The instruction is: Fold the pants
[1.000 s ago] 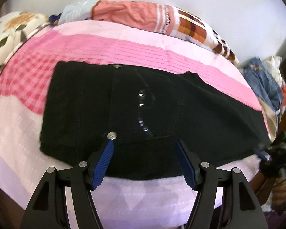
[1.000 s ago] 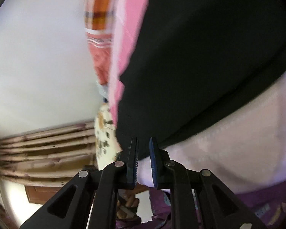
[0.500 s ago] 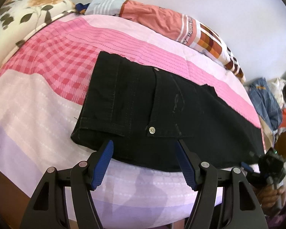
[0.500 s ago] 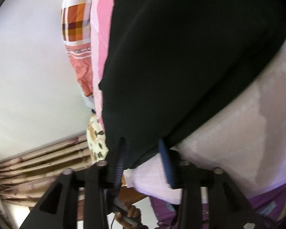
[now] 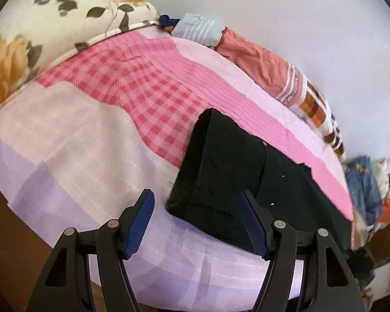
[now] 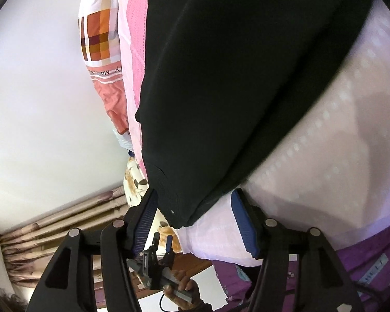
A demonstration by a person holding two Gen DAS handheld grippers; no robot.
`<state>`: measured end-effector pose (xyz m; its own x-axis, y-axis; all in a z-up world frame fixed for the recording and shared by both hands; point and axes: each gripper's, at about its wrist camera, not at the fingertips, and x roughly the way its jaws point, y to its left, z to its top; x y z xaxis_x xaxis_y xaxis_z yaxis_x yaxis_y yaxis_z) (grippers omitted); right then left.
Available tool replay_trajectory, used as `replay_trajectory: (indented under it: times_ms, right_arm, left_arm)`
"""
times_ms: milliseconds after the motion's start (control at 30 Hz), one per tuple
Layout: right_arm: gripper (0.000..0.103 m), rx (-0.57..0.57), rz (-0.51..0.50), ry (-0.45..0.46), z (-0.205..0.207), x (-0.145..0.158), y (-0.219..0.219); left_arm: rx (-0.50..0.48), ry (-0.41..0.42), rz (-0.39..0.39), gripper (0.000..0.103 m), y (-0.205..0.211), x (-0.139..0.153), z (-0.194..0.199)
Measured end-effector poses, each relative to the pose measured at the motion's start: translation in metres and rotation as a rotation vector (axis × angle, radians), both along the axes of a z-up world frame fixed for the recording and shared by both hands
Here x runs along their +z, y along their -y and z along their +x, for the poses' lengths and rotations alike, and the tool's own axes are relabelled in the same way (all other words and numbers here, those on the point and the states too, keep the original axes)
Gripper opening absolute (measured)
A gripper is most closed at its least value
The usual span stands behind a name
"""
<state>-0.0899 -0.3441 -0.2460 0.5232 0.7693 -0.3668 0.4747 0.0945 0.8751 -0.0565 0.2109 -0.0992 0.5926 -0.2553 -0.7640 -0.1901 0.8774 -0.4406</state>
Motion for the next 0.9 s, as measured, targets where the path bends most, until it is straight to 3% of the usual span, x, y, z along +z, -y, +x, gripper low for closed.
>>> replay_trajectory:
  times_ms: [167,400,567,733,900]
  right_arm:
    - [0.056,-0.017,-0.006,0.012,0.001,-0.005,0.005]
    - [0.058,-0.023,0.023,0.033,-0.002,0.002,0.004]
    - [0.058,-0.004,-0.002,0.069,-0.001,0.015,0.004]
    - [0.058,-0.027,-0.003,0.03,0.005,-0.004,0.008]
    - [0.058,-0.045,0.0,0.074,0.011,-0.002,0.004]
  left_arm:
    - [-0.105,0.031,-0.033,0.068,0.03,0.005,-0.003]
    - [-0.305,-0.017,0.037,0.068,0.098,0.002,0.008]
    - [-0.328,-0.004,0.027,0.068,0.113,0.007,0.01]
    - [-0.321,-0.012,-0.001,0.068,0.114,0.003,0.014]
    - [-0.319,-0.044,-0.018,0.068,0.114,-0.011,0.016]
